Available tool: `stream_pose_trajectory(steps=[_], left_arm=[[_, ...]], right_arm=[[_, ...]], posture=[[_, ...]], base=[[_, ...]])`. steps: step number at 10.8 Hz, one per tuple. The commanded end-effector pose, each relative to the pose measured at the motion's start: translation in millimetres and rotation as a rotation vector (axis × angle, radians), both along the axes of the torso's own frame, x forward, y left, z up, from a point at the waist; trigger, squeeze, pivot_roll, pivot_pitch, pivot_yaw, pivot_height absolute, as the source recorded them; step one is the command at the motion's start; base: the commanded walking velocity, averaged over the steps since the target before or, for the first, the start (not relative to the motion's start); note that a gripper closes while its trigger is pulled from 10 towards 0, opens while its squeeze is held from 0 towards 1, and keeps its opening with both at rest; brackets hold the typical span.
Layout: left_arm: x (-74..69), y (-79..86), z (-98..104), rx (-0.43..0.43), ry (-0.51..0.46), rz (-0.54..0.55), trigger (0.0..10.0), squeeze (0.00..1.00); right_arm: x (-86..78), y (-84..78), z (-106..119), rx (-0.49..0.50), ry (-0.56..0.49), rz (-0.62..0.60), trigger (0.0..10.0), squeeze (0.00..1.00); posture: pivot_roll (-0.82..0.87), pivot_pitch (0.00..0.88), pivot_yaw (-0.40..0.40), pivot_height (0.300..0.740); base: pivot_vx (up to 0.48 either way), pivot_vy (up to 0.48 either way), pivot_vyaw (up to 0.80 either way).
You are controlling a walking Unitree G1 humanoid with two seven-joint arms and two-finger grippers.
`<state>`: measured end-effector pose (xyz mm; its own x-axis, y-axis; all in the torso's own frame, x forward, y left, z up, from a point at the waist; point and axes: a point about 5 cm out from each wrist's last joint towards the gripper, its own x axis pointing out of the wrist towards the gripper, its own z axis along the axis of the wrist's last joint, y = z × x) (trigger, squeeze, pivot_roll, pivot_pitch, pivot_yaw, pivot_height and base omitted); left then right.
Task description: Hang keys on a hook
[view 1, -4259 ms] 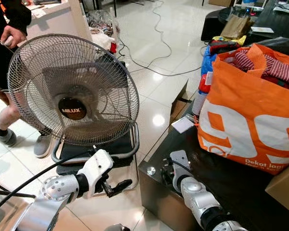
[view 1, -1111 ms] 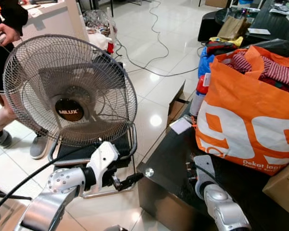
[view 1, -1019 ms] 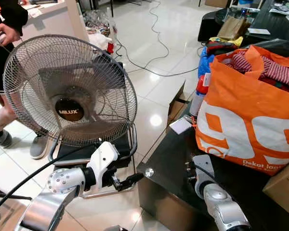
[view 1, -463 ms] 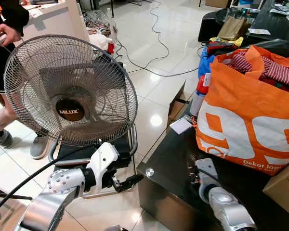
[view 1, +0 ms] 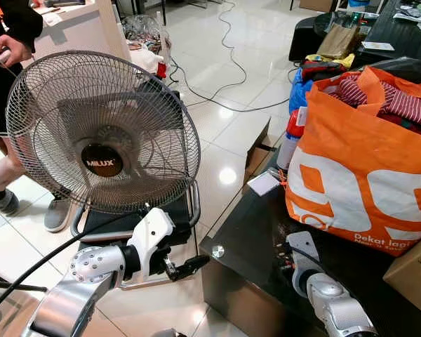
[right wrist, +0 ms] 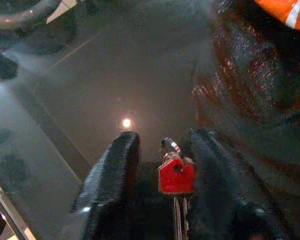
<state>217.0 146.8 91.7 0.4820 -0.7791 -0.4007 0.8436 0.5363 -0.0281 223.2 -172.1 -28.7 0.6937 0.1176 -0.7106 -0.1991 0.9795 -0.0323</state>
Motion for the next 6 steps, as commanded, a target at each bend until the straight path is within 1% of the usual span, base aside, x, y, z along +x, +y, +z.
stream_pose_trajectory(steps=[1,4,6], left_arm=[[0.2,-0.6,4.8,0.007,-0.013,-0.016,10.0,0.06],[0.1,0.4,4.7,0.009,-0.011,-0.016,10.0,0.06],[0.2,0.5,4.8,0.011,-0.011,-0.018,10.0,0.06]], right_arm=[[-0.2,-2.2,-0.9,0.006,0.008,0.002,3.7,0.00],[-5.9,-4.2,-5.8,0.000,0.029,0.000,1.5,0.00],[-8.4,-5.7,-8.6,-0.002,0.039,-0.008,1.1,0.00]], posture=[[-0.01,0.000,0.064,0.740],[-0.01,0.000,0.063,0.740],[-0.01,0.000,0.064,0.740]], base=[[0.000,0.000,0.00],[0.000,0.000,0.00],[0.000,0.000,0.00]])
